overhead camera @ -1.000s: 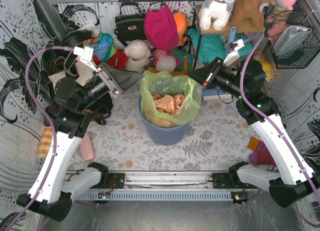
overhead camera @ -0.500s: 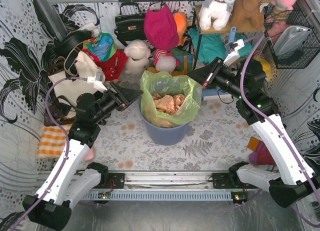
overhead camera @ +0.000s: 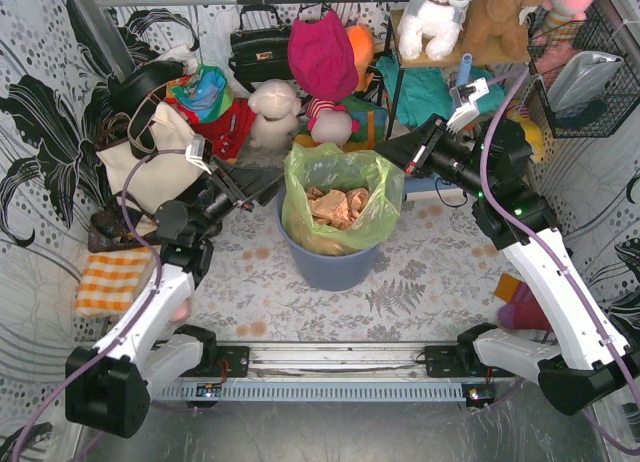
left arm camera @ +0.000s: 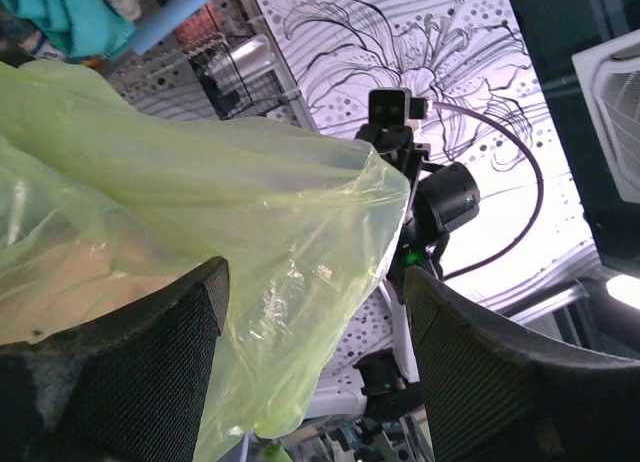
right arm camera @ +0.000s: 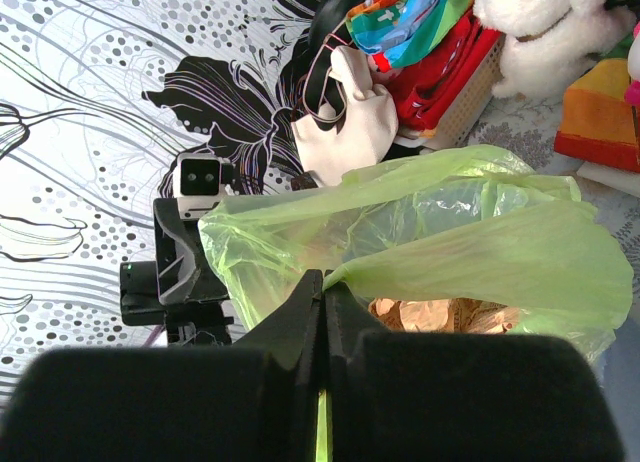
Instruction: Tie the trash bag
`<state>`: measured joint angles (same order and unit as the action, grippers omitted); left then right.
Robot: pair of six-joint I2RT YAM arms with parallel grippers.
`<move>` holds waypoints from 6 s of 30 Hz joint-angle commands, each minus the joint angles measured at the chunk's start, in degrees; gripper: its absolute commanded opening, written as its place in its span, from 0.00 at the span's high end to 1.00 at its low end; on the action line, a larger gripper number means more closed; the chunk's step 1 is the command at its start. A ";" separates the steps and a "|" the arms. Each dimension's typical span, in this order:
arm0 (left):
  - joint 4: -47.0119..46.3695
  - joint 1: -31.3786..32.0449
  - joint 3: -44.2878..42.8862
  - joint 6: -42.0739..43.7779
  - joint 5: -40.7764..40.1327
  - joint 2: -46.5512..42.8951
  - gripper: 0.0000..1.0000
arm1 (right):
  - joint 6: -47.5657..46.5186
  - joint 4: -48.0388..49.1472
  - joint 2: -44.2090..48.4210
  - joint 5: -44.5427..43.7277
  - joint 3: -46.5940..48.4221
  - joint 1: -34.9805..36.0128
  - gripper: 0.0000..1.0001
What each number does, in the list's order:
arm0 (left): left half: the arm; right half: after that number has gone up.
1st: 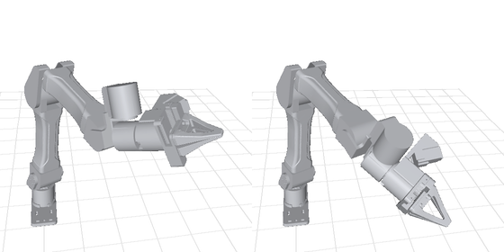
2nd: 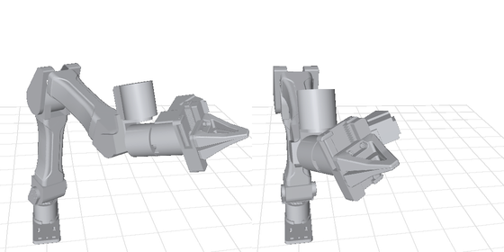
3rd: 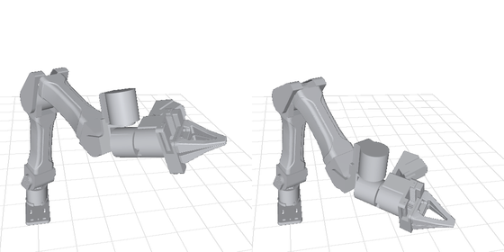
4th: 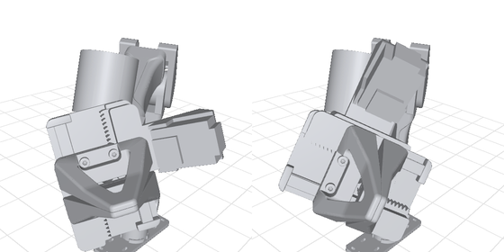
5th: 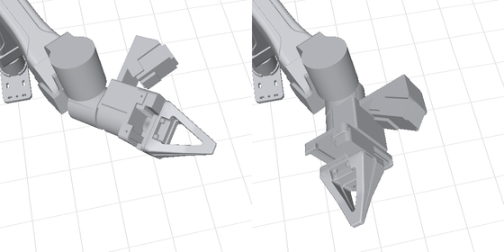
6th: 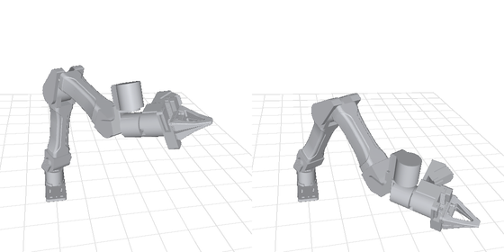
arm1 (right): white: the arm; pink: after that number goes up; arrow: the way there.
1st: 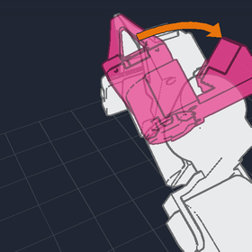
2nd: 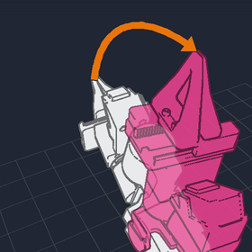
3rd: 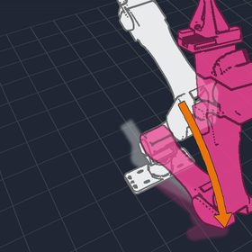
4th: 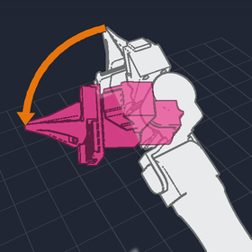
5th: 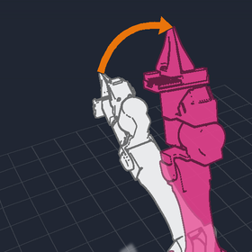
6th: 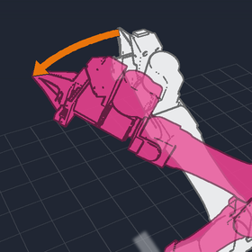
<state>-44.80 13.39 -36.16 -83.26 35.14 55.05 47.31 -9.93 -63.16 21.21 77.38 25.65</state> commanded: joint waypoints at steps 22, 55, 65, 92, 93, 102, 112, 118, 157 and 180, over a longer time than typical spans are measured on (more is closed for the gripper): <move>7.05 -0.24 -16.86 6.53 7.19 -1.11 0.22 | -0.65 0.07 1.62 -0.98 0.17 -0.03 1.00; 23.29 0.27 -35.62 15.09 19.61 17.72 0.19 | 0.59 3.24 2.55 -0.91 -1.02 0.01 1.00; -0.07 4.21 -43.01 -1.90 19.88 25.23 0.19 | 0.74 3.29 2.69 -1.55 0.89 0.01 1.00; 56.22 4.81 -54.65 36.34 -3.42 5.70 0.20 | 0.02 6.74 -5.07 4.00 17.62 0.01 0.31; 56.32 4.76 -53.83 36.51 -3.17 5.38 0.20 | -0.95 4.24 -4.48 3.52 16.93 -0.01 0.28; 34.80 4.89 -47.87 25.86 12.03 8.29 0.17 | -2.96 -2.01 0.83 3.00 10.38 0.01 0.09; 21.38 8.76 -52.51 19.37 23.37 19.28 0.18 | -1.88 -0.74 2.86 2.63 7.92 0.01 0.09; 8.00 10.20 -53.82 9.56 26.96 23.40 0.24 | -1.61 -0.79 3.34 2.03 7.40 -0.01 0.09; 103.69 16.27 -87.44 79.76 -43.17 28.46 1.00 | -2.58 -1.71 1.71 1.55 8.13 0.01 0.56; 72.88 37.33 -76.45 84.41 -62.05 14.25 0.43 | -2.62 -0.71 1.71 1.80 7.55 0.00 0.56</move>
<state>31.18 50.54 -115.18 5.74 -32.51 72.64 45.39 -12.86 -62.59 22.74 84.29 25.65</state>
